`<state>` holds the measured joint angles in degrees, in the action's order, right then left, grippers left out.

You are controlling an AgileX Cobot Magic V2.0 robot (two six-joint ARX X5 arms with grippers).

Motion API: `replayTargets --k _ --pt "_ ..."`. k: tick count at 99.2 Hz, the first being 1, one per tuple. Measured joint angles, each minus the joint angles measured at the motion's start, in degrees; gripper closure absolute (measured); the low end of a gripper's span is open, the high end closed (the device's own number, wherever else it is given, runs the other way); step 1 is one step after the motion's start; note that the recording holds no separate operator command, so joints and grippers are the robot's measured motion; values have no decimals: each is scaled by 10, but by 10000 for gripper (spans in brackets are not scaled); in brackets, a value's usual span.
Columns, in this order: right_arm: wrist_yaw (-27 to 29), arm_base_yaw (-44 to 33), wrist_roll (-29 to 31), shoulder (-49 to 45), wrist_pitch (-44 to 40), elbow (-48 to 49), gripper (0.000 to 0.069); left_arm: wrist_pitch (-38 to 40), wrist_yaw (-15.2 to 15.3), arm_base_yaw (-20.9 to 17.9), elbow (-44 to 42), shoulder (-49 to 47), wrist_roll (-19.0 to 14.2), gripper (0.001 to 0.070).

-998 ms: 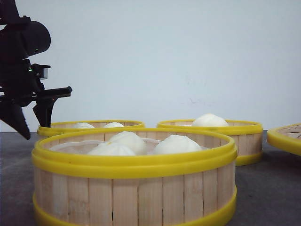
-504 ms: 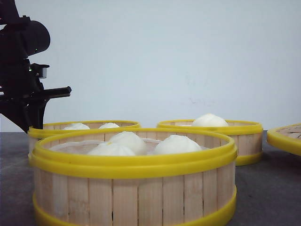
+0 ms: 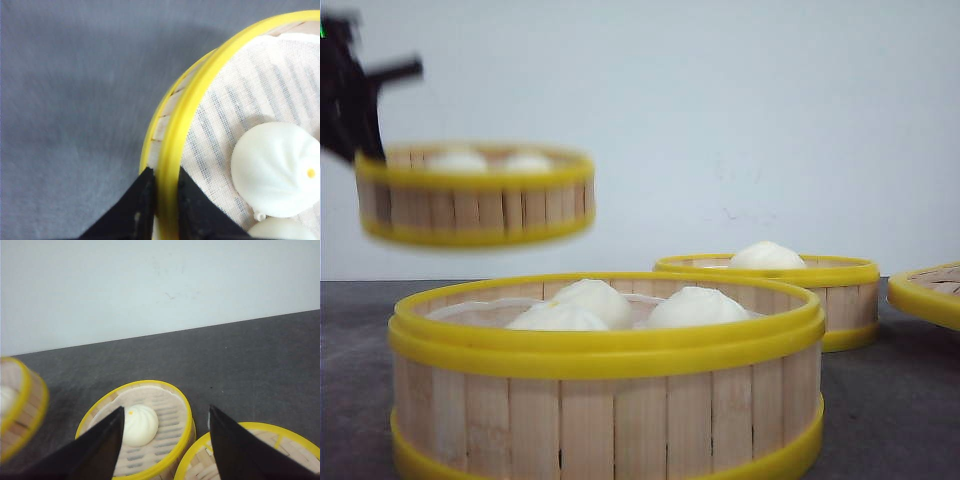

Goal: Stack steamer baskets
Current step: 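Lift the basket with the left gripper and carry it over the front basket, then lower the basket onto the front basket and open the left gripper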

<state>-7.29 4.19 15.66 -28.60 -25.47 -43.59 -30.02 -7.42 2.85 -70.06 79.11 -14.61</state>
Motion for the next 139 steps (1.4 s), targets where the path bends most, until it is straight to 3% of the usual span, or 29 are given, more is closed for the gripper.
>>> replayTargets --k 20,40,66,103,139 --pt "0 0 0 0 0 0 367 -65 -68 5 -2 -116 4 682" --pt "0 0 0 0 0 0 367 -152 -111 49 -2 -160 21 682" --pt "0 0 0 0 0 0 367 -189 -102 142 -2 -147 54 682" --pt "13 0 0 0 0 0 367 -186 -47 246 6 -60 76 682" --pt "13 0 -7 0 0 0 367 -136 -30 280 75 -28 74 682"
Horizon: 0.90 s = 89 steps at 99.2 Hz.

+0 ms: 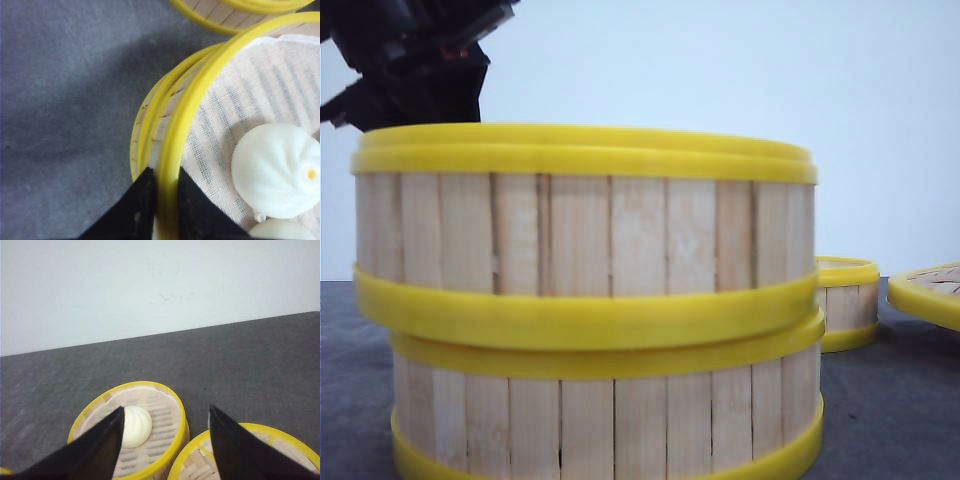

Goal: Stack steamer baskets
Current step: 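Lower the basket onto the front basket and open the left gripper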

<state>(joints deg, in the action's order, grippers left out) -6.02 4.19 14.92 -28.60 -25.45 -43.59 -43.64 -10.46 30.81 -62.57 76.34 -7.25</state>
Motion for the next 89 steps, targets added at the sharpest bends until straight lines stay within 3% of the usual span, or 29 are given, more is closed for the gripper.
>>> replayTargets --k 79,89 --pt "0 0 -1 0 0 0 367 29 -2 0 -1 36 -9 682" --pt "0 0 -1 0 0 0 367 32 14 1 -1 39 -7 682"
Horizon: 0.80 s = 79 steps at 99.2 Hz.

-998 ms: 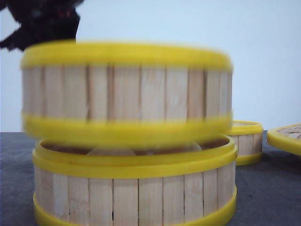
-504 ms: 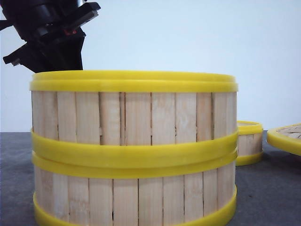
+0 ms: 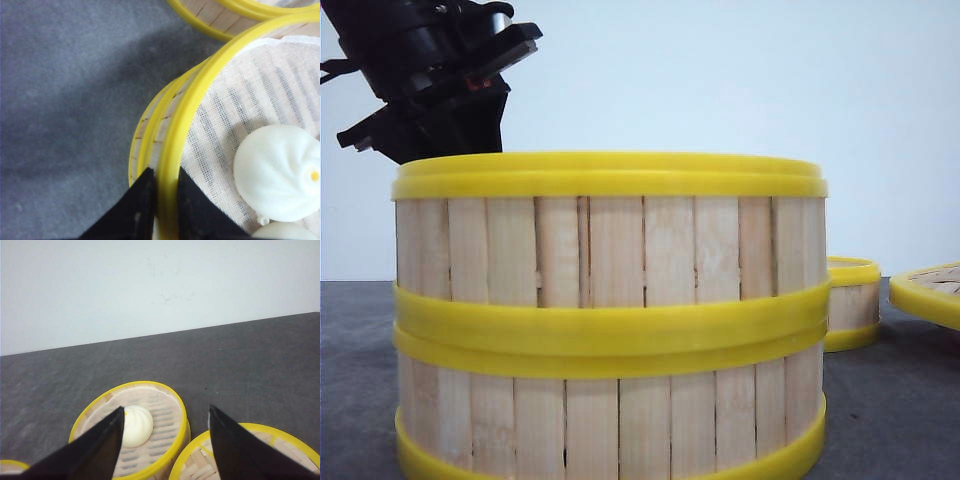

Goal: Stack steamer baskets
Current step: 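Lower the basket onto the front basket and open the left gripper, then move the right gripper to the rim of another bun-filled basket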

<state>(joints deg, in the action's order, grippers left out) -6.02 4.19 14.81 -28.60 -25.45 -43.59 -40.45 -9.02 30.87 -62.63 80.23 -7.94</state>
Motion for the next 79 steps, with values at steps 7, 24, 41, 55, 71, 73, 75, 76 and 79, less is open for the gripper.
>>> replayTargets --k 7,24,41,55,71,73,75,76,79 --pt "0 0 0 0 0 0 367 3 2 0 0 6 0 677" --pt "0 0 0 0 0 0 367 4 3 -2 0 6 -2 501" --pt "0 0 0 0 0 0 367 4 3 -3 0 6 -2 440" --pt "0 0 0 -6 0 0 367 8 3 -7 0 1 -2 437" --pt "-8 0 0 -41 2 0 365 47 3 -24 0 -82 -1 437" --pt "-13 0 0 -48 4 0 364 55 3 -26 0 -98 -1 437" --pt "-18 0 0 -55 7 0 364 63 3 -29 0 -114 -1 437" --pt "-20 0 0 -59 8 0 364 67 3 -30 0 -123 -1 437" --pt "-27 0 0 -72 10 0 364 78 3 -34 0 -148 -1 437"
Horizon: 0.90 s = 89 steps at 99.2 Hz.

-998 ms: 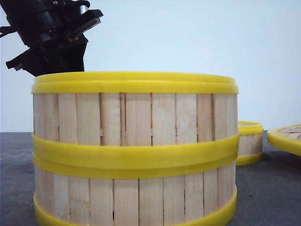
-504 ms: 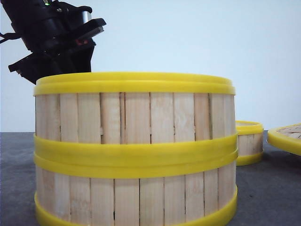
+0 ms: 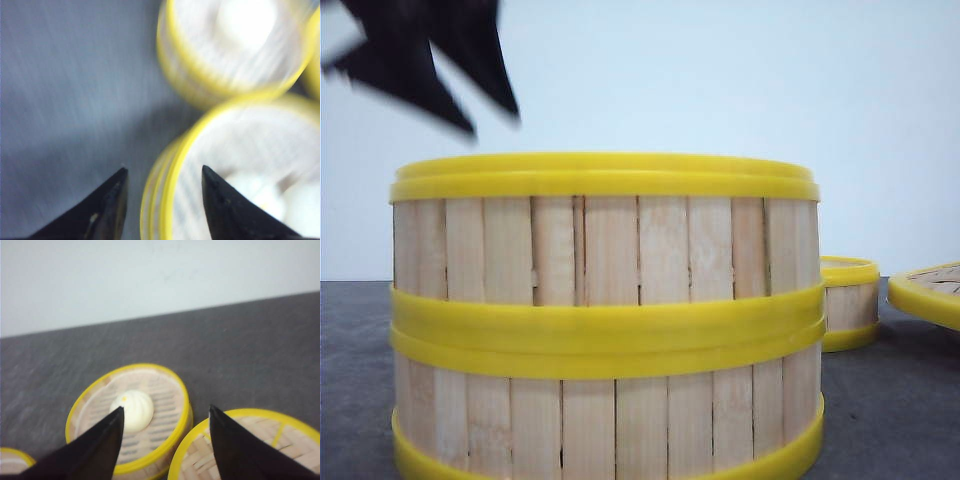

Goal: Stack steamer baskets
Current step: 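Move the right gripper to the rim of another bun-filled basket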

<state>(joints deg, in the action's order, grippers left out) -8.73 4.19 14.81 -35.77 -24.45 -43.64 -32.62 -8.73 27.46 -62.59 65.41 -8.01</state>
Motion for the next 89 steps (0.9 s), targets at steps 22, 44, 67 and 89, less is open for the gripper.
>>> replayTargets --k 22,44,67,89 --pt "-37 5 -2 -133 5 -53 364 9 15 -12 0 -161 -2 437" --pt "-47 21 -23 -310 -13 -162 364 -23 29 -12 53 -280 0 437" --pt "-34 38 -42 -480 -52 -266 364 -66 26 -12 153 -390 -16 437" --pt "24 41 -45 -579 -55 -304 364 -97 26 -11 153 -442 -26 437"
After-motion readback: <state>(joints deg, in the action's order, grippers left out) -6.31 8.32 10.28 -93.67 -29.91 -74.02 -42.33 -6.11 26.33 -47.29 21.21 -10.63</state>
